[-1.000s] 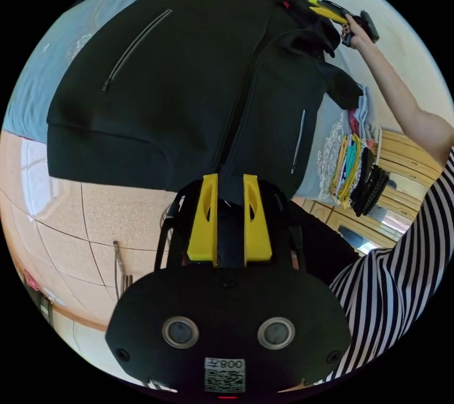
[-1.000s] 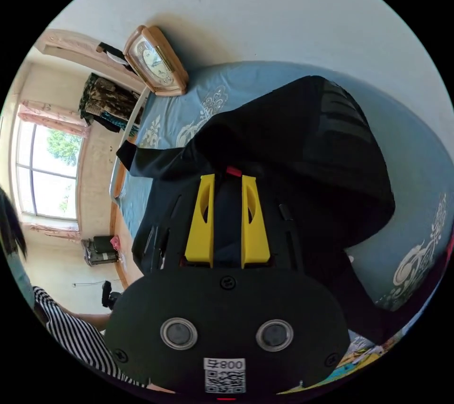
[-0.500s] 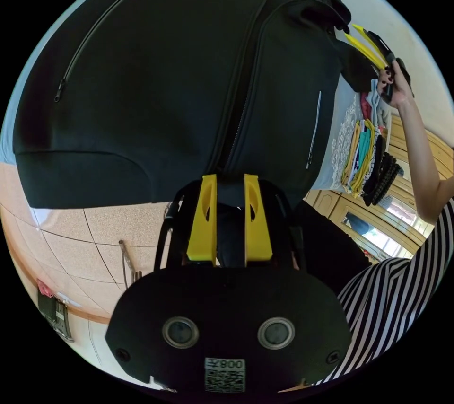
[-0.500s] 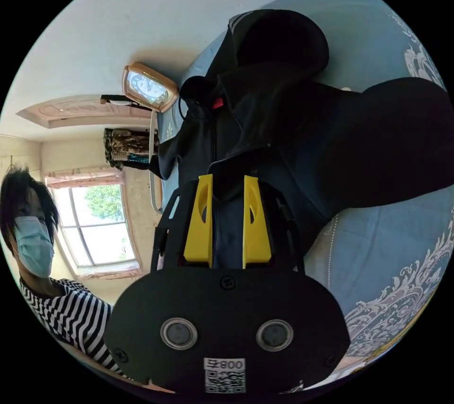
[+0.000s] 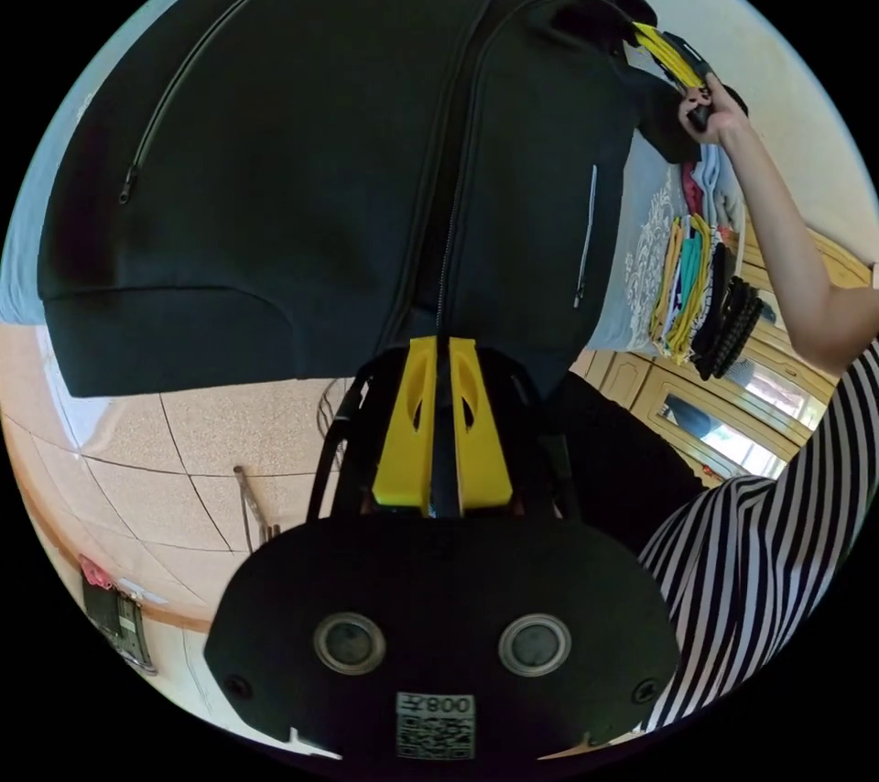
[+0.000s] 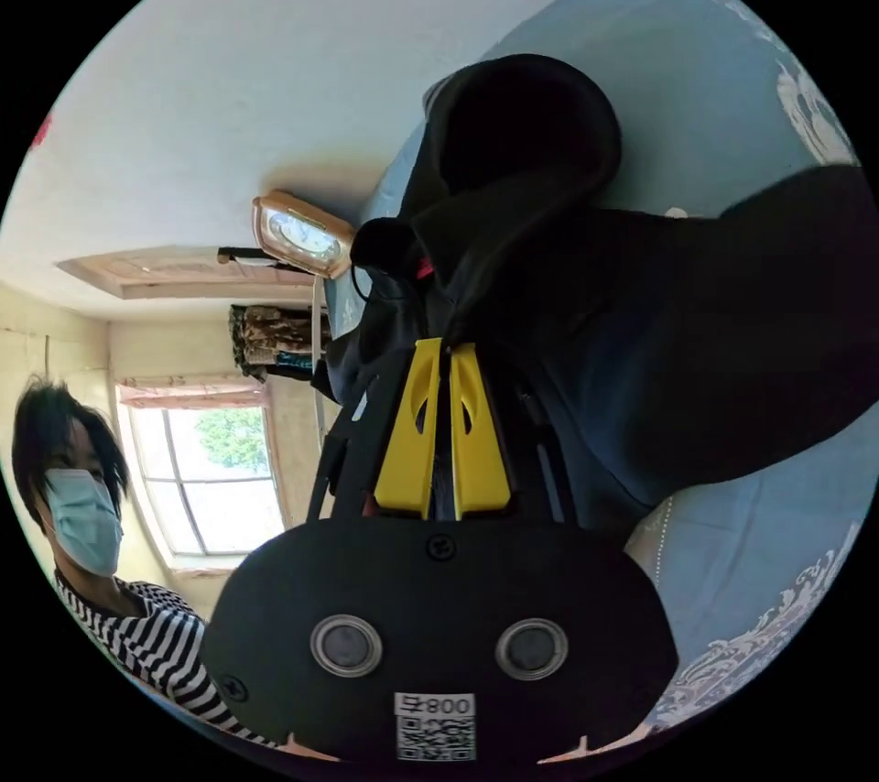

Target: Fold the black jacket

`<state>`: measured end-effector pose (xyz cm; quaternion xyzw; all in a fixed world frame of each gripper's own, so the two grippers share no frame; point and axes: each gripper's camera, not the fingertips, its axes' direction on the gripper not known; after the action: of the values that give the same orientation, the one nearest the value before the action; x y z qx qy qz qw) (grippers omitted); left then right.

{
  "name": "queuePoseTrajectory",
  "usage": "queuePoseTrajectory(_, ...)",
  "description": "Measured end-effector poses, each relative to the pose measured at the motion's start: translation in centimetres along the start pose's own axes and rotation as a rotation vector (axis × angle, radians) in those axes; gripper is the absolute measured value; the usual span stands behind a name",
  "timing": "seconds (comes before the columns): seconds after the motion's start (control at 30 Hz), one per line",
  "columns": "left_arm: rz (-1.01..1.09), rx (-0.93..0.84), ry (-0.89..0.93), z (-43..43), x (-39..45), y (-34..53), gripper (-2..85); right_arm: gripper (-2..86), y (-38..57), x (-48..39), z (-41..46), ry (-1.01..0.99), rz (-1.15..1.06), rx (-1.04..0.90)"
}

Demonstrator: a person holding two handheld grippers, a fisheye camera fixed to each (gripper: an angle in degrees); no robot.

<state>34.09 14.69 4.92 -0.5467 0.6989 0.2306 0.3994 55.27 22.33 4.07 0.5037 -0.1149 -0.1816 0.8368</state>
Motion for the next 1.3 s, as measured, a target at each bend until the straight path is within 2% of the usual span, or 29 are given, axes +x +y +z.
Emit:
queuePoseTrajectory(0.07,-0.008,0.011,0.032,-0.8,-0.1,0.5,1.9,1.8,-0.4,-1.5,0.2,0.058,-0.049,-0.014)
queuePoseTrajectory(0.33,-0.025,0.118,0.084,-5.7,-0.5,2.6,0.8,1.0,-2.9,-7.7,2.9,0.050,-0.254,-0.072)
queuePoseTrajectory(0.6,-0.049,0.165,0.099,-7.9,-0.8,3.2,0.6,1.0,-5.6,-11.6,10.9,0.178,-0.382,-0.186)
queuePoseTrajectory(0.97,-0.116,0.167,0.066,-8.2,-1.8,1.9,1.0,1.4,-9.0,-12.0,19.9,0.341,-0.395,-0.318)
queuePoseTrajectory(1.13,-0.171,0.139,0.051,-6.3,-2.6,-0.1,1.8,1.9,-9.2,-11.8,20.9,0.361,-0.411,-0.328)
queuePoseTrajectory(1.3,-0.246,0.144,0.135,-6.3,-3.2,-0.6,2.7,3.6,-9.4,-12.0,20.4,0.350,-0.438,-0.356)
